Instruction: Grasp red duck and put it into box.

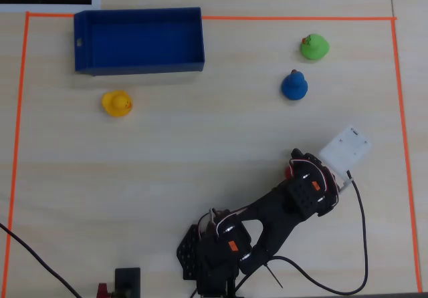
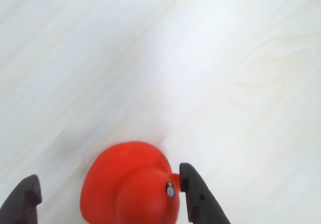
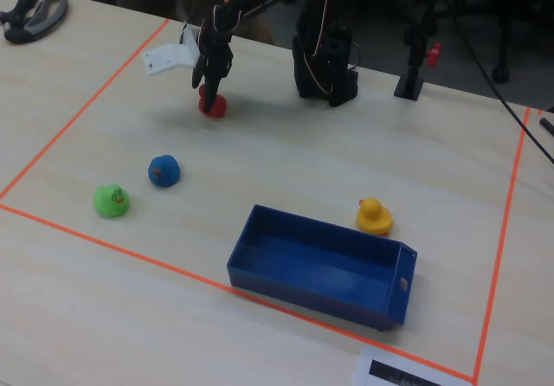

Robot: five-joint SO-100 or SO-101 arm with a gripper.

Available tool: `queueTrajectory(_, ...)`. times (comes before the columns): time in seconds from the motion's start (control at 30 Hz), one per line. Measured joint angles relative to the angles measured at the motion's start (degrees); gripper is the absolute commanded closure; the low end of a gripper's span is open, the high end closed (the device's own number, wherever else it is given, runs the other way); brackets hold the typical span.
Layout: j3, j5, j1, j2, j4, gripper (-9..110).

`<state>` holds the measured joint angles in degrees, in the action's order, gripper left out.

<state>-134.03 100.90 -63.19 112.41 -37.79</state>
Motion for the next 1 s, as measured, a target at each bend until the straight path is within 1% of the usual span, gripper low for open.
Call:
queueTrajectory(0.67, -8.0, 4.6, -3.3, 0.0, 7.2, 65)
queueTrajectory(0.8, -10.3, 5.5, -3.4, 0.0, 8.3, 72)
queueTrajectory(0.93, -12.4, 6.6, -3.4, 0.6, 8.8, 73)
queueTrajectory(0.97, -12.8, 6.8, -3.4, 1.1, 9.1, 77)
queueTrajectory(1.0, -13.0, 6.9, -3.4, 1.3, 9.3, 87)
